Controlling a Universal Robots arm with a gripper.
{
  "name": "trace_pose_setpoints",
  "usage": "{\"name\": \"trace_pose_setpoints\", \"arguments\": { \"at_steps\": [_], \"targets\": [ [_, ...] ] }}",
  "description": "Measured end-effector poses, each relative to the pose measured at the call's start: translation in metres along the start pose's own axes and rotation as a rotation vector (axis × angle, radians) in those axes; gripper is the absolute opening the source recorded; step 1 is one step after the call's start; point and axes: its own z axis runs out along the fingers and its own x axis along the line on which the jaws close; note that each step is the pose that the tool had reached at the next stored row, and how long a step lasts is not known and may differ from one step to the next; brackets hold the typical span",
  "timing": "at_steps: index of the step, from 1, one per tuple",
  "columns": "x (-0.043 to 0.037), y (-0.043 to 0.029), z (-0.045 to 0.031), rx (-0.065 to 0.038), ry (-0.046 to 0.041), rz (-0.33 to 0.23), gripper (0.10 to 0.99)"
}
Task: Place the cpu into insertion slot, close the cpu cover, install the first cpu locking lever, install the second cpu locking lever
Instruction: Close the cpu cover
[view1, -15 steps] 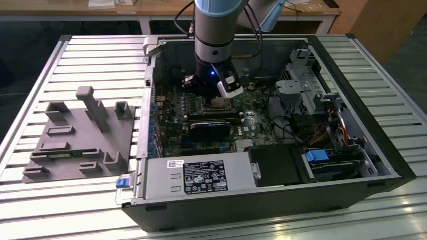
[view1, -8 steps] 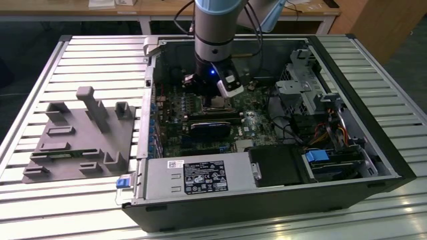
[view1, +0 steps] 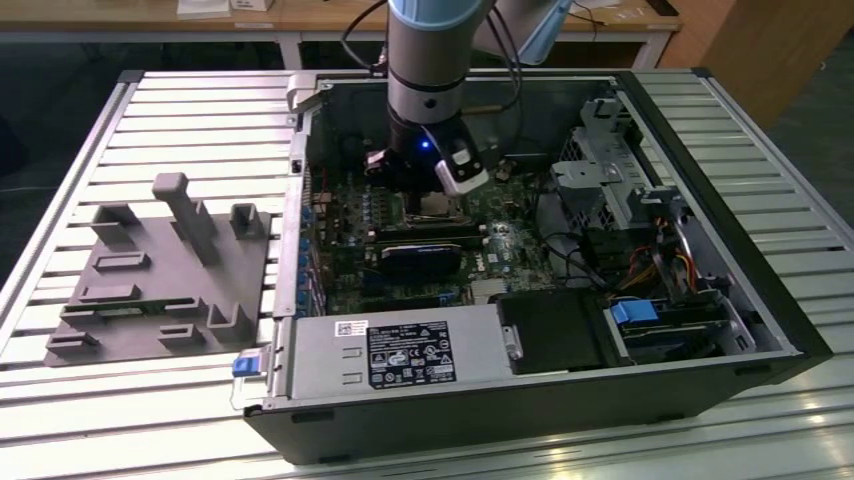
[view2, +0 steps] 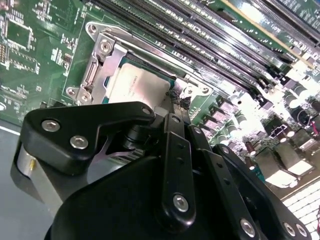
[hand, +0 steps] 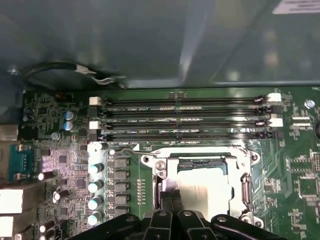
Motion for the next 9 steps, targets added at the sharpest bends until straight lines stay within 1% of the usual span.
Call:
{"name": "trace_pose_setpoints", "arguments": {
  "at_steps": [2,9],
  "targets": [
    [0.0,0.0007,0.0002,0.0,0.0013,-0.012,0.106],
    [0.0001,0.0047,0.0019,0.001,0.0023,-0.021,0.106]
  ]
}}
